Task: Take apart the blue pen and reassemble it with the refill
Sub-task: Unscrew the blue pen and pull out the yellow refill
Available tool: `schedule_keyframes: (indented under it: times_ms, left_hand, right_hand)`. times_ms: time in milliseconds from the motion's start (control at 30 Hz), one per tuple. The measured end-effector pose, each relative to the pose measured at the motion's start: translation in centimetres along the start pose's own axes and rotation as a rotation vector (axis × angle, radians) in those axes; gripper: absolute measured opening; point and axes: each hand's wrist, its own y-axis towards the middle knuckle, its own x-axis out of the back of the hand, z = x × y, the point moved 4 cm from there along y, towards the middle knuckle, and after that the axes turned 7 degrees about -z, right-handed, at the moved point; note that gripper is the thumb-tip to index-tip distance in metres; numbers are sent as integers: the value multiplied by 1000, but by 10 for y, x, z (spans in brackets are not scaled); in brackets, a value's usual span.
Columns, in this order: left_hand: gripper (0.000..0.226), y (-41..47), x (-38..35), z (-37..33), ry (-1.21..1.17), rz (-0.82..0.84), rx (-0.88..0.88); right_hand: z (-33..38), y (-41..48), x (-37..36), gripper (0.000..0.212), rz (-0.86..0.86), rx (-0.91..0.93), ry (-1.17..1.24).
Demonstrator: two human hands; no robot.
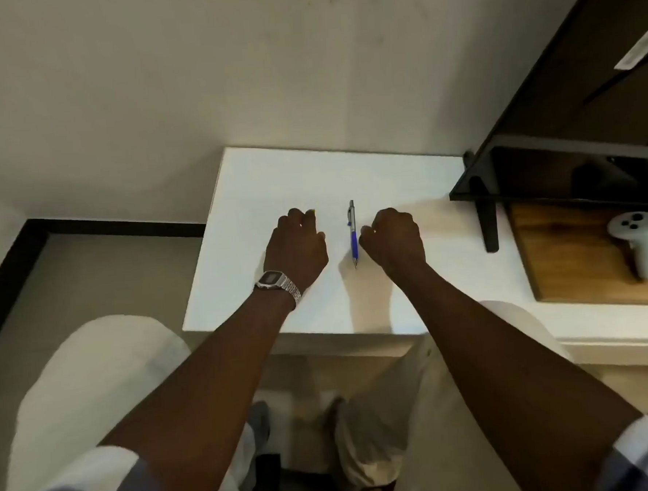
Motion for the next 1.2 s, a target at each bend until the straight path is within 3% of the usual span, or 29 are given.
schedule_keyframes:
  times_ms: [133,467,633,800,867,967,1200]
  left_hand:
    - [50,-5,-14,6,-56,2,4]
    - [43,1,-12,7,-230,-111,-37]
    - [30,15,0,-2,-619,-217,189]
    - [28,38,-7,-10,-1045,88,612]
    - [20,41,-7,-15,-1174,167,695]
    - [6,39,-5,-22,-1303,214,699]
    - [9,37,-8,-24,-1311,233,685]
  right_hand:
    - [-2,1,-18,33,53,-69,42]
    - [1,15,-23,29,76,-168,135]
    - [3,10,-11,35,50,-172,308]
    - [13,0,2,34,34,-120,419]
    - [16,-4,5,37,38,-107,449]
    - [17,-8,5,33,72,-117,490]
    - [11,18,21,19,27,-207,671]
